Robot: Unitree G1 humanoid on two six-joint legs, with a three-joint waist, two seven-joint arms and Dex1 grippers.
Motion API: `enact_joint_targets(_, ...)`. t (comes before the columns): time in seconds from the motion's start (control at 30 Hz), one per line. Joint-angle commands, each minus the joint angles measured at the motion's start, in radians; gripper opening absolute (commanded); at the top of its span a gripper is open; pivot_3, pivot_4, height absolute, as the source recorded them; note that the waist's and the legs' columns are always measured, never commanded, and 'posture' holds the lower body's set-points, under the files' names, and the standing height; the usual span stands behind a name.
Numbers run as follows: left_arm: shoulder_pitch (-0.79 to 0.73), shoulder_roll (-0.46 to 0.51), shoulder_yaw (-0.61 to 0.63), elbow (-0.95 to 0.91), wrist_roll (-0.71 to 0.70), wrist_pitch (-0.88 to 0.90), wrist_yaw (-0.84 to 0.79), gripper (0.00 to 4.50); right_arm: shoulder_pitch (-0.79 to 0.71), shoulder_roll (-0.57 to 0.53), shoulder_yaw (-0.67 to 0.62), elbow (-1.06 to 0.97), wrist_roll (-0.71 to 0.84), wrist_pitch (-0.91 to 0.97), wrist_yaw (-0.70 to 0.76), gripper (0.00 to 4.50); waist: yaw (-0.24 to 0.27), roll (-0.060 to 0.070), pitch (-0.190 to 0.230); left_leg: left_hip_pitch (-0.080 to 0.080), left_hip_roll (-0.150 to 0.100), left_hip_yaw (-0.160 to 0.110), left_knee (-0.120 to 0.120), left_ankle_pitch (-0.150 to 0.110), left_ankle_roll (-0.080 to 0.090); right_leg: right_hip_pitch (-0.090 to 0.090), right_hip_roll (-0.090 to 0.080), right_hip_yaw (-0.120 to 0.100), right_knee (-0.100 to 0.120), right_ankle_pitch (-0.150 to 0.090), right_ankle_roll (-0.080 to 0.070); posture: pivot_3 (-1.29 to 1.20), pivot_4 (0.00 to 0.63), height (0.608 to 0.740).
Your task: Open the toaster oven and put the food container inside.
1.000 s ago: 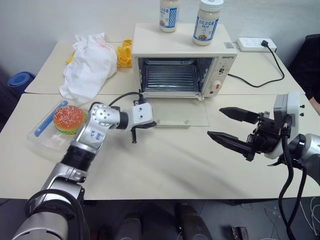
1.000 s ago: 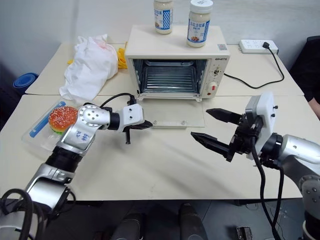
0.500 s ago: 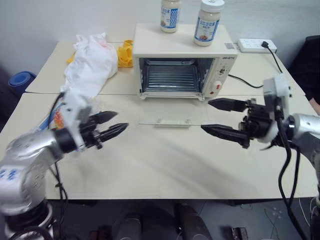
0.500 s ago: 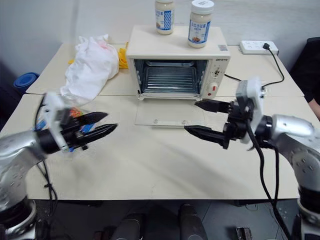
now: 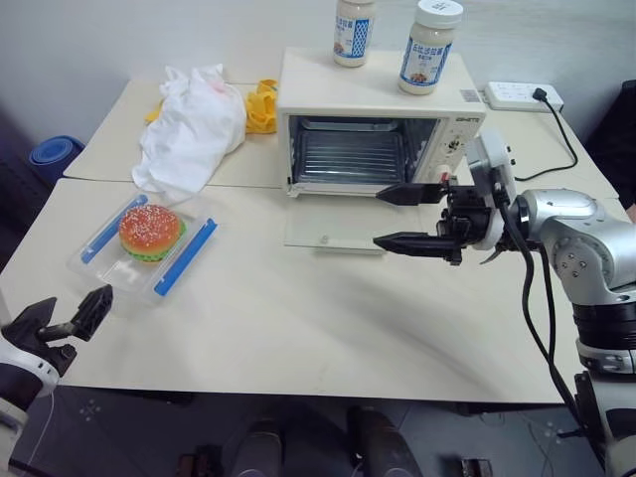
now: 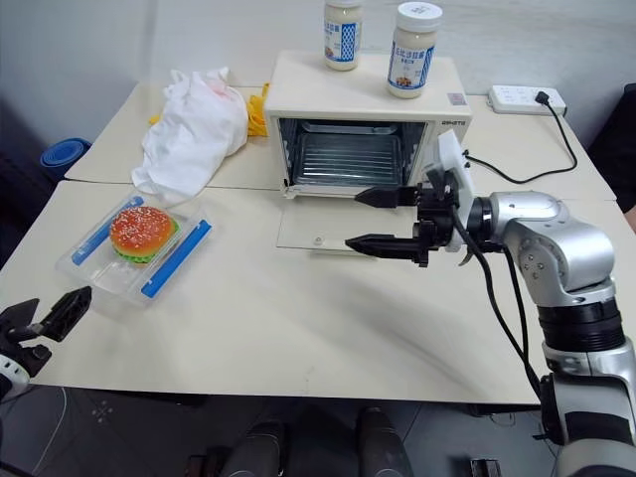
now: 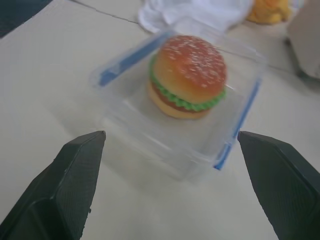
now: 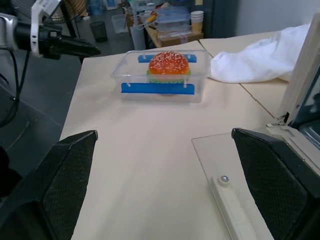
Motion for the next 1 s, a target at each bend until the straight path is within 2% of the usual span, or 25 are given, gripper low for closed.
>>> enact_joint_targets(0.03, -0.1, 0.0, 0.02, 0.07, 0.066, -0.003, 0.118, 4.49, -0.009, 0.0, -0.035, -0.051, 0.018, -0.008, 0.027, 4.5, -0.001, 0.0, 0.0, 0.0, 0.0, 0.0, 0.0, 0.0, 0.0, 0.0, 0.0, 0.0, 0.0, 0.0, 0.0, 0.0, 0.15, 0.74)
enact_joint_targets(0.3, -0.249, 0.017, -0.113, 0.279, 0.092, -0.003, 0.281, 4.49, 0.036, -0.014, -0.096, -0.172, 0.118, 0.065, 0.023, 4.5, -0.011, 0.0, 0.0, 0.0, 0.001, 0.0, 0.0, 0.0, -0.001, 0.0, 0.0, -0.001, 0.0, 0.0, 0.0, 0.0, 0.15, 0.74)
enact_joint_targets(0.57, -0.246, 0.04, -0.173, 0.405, 0.07, -0.003, 0.396, 4.49, 0.077, 0.004, -0.115, -0.241, 0.136, 0.088, -0.04, 4.5, -0.016, 0.0, 0.0, 0.0, 0.001, 0.0, -0.002, 0.0, -0.001, -0.002, 0.0, -0.001, 0.001, 0.0, 0.0, 0.0, 0.15, 0.74)
enact_joint_targets(0.67, -0.272, 0.047, -0.184, 0.43, 0.055, -0.003, 0.433, 3.94, 0.091, 0.004, -0.118, -0.26, 0.144, 0.091, -0.054, 4.5, -0.013, -0.001, 0.0, 0.0, 0.001, 0.0, -0.002, 0.0, -0.001, -0.002, -0.001, -0.001, 0.0, 0.0, 0.0, 0.0, 0.15, 0.74)
enact_joint_targets(0.9, -0.321, 0.085, -0.211, 0.5, 0.038, -0.003, 0.5, 1.83, 0.106, -0.013, -0.132, -0.283, 0.157, 0.099, -0.079, 4.5, -0.015, -0.001, 0.0, 0.0, 0.0, 0.0, -0.002, 0.0, -0.001, -0.002, -0.001, -0.001, 0.0, 0.0, 0.0, 0.0, 0.15, 0.74)
enact_joint_targets(1.0, -0.33, 0.11, -0.213, 0.535, 0.036, -0.003, 0.513, 1.18, 0.118, -0.022, -0.144, -0.289, 0.161, 0.101, -0.086, 4.5, -0.013, 0.0, 0.0, 0.0, 0.001, 0.0, -0.003, 0.0, -0.002, -0.002, -0.001, -0.001, 0.001, 0.0, 0.0, 0.0, 0.15, 0.74)
